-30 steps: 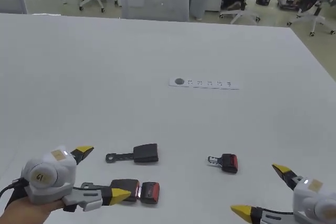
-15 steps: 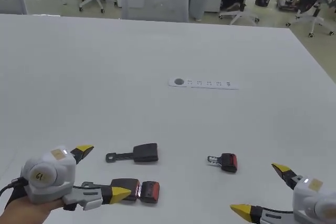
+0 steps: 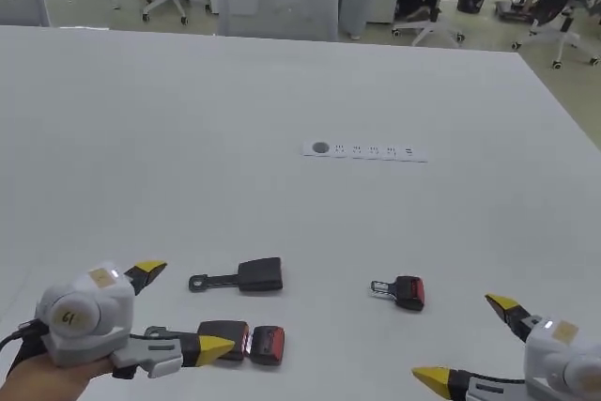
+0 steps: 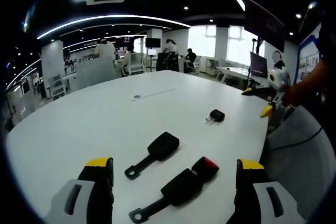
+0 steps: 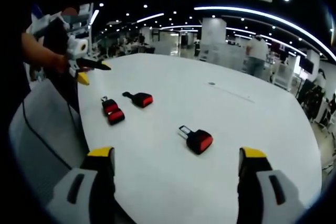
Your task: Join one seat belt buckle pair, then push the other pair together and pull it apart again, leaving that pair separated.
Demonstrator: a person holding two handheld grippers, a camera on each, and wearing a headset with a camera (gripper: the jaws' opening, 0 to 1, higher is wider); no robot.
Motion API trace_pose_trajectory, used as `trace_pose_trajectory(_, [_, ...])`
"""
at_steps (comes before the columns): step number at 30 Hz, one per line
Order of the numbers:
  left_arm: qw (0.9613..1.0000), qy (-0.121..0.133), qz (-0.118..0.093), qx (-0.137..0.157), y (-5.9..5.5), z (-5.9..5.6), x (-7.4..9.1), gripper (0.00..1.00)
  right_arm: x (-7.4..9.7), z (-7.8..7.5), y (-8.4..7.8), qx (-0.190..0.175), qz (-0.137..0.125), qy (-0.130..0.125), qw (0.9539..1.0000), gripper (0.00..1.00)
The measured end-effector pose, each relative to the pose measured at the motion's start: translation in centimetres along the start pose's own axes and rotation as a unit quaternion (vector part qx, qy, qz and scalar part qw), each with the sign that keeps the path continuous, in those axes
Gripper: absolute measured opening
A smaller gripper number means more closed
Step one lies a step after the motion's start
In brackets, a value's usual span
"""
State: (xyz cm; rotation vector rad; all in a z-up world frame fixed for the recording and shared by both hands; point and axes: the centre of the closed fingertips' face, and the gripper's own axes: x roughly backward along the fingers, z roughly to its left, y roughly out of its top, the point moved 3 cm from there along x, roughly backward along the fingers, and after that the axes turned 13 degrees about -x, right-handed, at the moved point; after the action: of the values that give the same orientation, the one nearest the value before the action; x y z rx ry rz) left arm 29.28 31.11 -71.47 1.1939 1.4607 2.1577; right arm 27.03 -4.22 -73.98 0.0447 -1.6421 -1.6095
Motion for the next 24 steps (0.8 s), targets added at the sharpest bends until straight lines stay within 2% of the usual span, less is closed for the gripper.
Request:
trace_pose_trajectory(6, [0.9999,0.002,-0.007,0.007,0.19,0.26,-0.13,1.0,-0.07,-0.21,0.02,-0.001,0.0,-0.001,1.0,0.99])
trace_pose_trajectory(24, [1.0,-0.003,-0.001,0.003,-0.1,-0.3,-0.13,0.99,0.22,-0.39,-0.37,-0.005,0.002,-0.001,1.0,0.99])
